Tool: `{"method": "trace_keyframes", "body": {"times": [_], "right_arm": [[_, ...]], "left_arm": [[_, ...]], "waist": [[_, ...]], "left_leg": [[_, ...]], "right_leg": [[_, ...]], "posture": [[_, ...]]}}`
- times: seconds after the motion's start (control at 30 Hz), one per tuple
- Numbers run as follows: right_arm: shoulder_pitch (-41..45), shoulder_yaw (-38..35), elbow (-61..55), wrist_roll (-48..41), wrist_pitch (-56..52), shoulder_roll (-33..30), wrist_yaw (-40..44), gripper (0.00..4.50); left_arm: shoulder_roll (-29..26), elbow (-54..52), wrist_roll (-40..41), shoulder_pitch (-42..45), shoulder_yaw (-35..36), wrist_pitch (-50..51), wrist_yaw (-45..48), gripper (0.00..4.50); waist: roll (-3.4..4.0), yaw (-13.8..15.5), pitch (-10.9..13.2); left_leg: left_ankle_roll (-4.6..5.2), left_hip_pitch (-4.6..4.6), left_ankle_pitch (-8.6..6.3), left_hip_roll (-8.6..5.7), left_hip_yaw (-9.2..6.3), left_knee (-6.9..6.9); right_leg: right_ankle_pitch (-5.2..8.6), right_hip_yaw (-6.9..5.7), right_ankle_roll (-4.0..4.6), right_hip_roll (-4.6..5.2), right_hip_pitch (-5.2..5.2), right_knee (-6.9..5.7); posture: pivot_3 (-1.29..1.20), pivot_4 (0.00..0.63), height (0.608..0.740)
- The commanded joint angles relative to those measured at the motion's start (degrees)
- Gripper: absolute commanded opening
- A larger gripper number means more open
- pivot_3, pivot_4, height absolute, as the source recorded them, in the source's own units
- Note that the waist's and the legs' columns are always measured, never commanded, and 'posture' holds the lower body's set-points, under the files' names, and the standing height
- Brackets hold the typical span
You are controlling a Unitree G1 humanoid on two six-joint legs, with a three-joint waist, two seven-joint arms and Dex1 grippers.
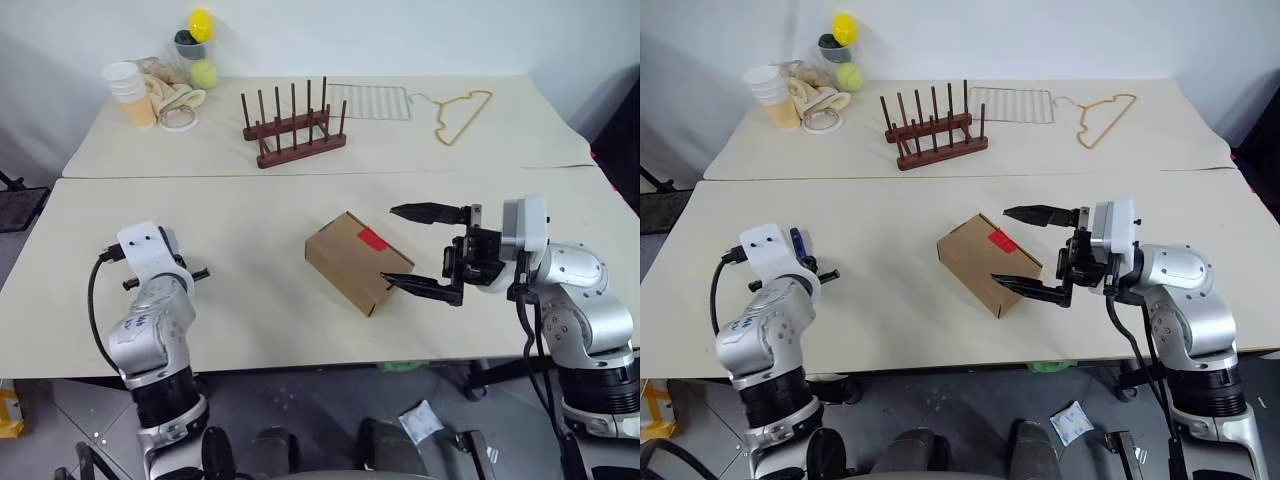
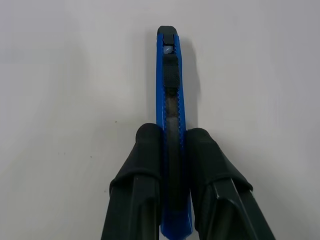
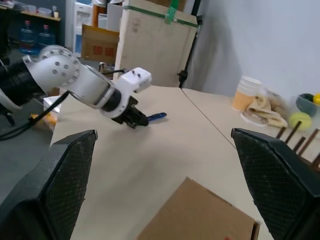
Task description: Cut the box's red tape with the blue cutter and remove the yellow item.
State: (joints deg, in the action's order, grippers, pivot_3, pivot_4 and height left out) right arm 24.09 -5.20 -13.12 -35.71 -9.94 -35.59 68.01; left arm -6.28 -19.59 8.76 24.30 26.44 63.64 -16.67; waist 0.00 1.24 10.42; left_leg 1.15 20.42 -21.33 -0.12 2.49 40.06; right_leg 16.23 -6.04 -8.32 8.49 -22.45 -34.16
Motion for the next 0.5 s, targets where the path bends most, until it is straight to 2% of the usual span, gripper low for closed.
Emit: {"method": "trace_keyframes", "body": {"times": [0.03, 0.1, 0.17, 0.23, 0.33, 0.4, 0.5], "right_arm": [[0.1, -2.6, -1.3, -0.9, 0.5, -1.5, -0.1, 4.50], [0.0, -3.3, -1.3, -1.3, -0.1, -2.4, -0.2, 4.50], [-0.9, -4.3, -1.9, -1.8, -1.3, -3.9, 0.2, 4.50], [-2.4, -5.0, -2.7, -2.4, -2.6, -5.6, 0.6, 4.50], [-5.5, -5.9, -4.7, -3.4, -4.7, -7.9, 1.0, 4.50], [-7.9, -6.3, -6.3, -3.7, -5.9, -9.0, 0.7, 4.50], [-12.1, -6.5, -9.7, -2.5, -8.3, -11.1, -1.2, 4.50]], "left_arm": [[-7.9, -0.4, 8.4, -2.7, 0.6, -3.3, 17.0, 0.47], [-14.9, 0.2, 14.5, -4.5, 1.2, -4.3, 29.2, 0.47], [-25.3, 1.3, 18.1, -8.3, -1.0, -11.0, 46.7, 0.47], [-33.9, 2.3, 19.4, -11.3, -4.6, -17.5, 60.6, 0.47], [-41.7, 3.1, 18.8, -12.7, -11.8, -28.0, 76.5, 0.47], [-44.1, 4.2, 16.5, -11.3, -17.9, -34.5, 83.2, 0.47], [-40.4, 6.5, 12.4, -5.3, -29.1, -38.6, 85.1, 0.47]], "waist": [[0.01, 0.0, 0.0], [-0.01, 0.0, 0.0], [-0.01, -0.1, 0.0], [0.01, 0.0, 0.0], [0.18, 0.2, 0.1], [0.23, 0.3, 0.2], [0.28, 0.3, 0.2]], "left_leg": [[0.00, 0.00, 0.00, 0.02, 0.00, 0.00], [-0.01, 0.04, 0.00, 0.10, 0.00, 0.01], [-0.03, 0.08, -0.01, 0.17, -0.03, 0.02], [-0.07, 0.10, -0.04, 0.17, -0.04, -0.01], [-0.06, 0.13, -0.05, 0.15, -0.05, -0.05], [-0.05, 0.19, -0.05, 0.12, -0.03, -0.05], [0.00, 0.20, -0.03, -0.01, 0.05, -0.04]], "right_leg": [[0.01, 0.00, 0.02, -0.01, -0.03, -0.02], [0.02, -0.01, 0.04, -0.01, -0.06, -0.02], [0.03, -0.04, 0.06, -0.01, -0.07, 0.00], [0.03, -0.07, 0.06, 0.00, -0.07, 0.09], [0.04, -0.11, 0.07, 0.07, -0.04, 0.20], [0.04, -0.11, 0.07, 0.09, -0.01, 0.31], [0.04, -0.12, 0.07, 0.07, 0.00, 0.32]], "posture": [[0.00, 0.150, 0.740], [0.00, 0.150, 0.740], [0.00, 0.150, 0.740], [0.00, 0.150, 0.740], [0.00, 0.150, 0.740], [0.00, 0.150, 0.740], [0.00, 0.150, 0.740]]}}
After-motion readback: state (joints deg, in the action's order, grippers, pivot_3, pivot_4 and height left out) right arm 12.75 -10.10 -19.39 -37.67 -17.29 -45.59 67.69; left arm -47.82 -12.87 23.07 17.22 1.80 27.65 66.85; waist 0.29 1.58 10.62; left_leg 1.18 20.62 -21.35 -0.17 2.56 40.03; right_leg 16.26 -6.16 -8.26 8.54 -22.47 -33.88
